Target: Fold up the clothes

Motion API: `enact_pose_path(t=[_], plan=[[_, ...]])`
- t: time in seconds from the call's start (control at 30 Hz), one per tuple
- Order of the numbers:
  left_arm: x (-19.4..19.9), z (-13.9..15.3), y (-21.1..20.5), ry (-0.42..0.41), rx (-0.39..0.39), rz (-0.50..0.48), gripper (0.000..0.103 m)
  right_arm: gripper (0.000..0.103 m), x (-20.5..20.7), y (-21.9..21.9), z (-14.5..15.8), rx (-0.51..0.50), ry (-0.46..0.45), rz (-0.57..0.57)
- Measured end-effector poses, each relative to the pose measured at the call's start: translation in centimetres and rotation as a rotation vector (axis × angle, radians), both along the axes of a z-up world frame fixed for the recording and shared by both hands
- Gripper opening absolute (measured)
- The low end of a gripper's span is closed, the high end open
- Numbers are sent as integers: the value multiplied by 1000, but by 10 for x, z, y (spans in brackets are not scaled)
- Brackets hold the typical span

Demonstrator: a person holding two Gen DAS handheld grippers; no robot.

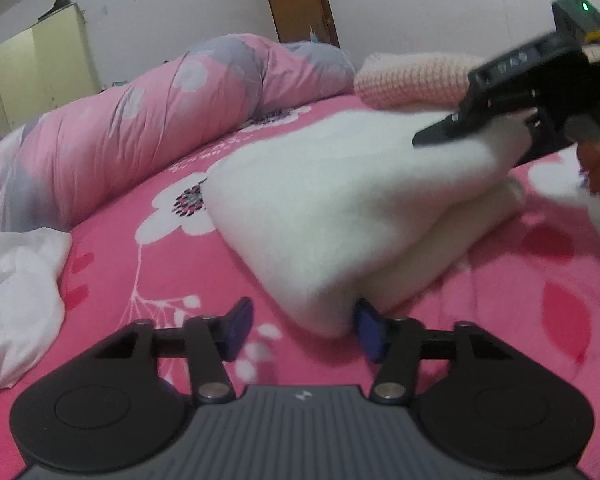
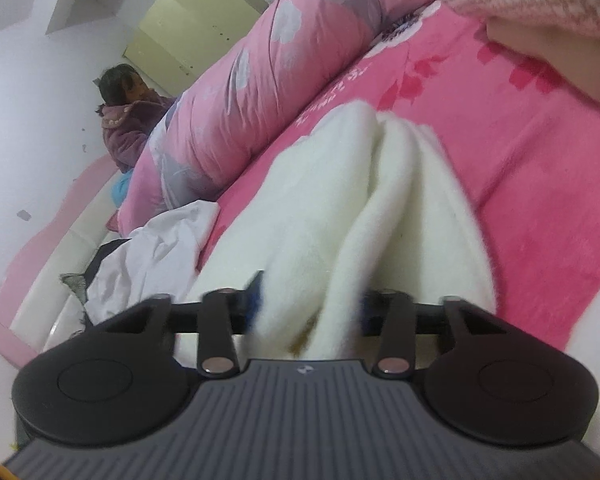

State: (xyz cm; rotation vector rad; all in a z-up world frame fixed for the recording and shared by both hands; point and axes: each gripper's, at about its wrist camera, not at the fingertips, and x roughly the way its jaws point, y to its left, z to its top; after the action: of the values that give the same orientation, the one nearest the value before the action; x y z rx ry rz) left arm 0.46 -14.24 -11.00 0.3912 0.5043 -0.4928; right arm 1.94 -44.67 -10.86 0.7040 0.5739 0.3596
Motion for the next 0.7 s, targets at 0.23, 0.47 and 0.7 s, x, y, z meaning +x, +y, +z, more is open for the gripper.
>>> enact_pose_path(t=[0.23,0.47,0.7], plan=[[-4,1,-9,-40,53,-55,48,30,0,-14,6,-59,-37,-16],[-11,9,-1,-59,31,-113,52,30,-3,-24,-11,-28,-28,-21],[4,-6,-10,-15,73,-70,55,39,-1,-27,-33,-41,-13,-16]])
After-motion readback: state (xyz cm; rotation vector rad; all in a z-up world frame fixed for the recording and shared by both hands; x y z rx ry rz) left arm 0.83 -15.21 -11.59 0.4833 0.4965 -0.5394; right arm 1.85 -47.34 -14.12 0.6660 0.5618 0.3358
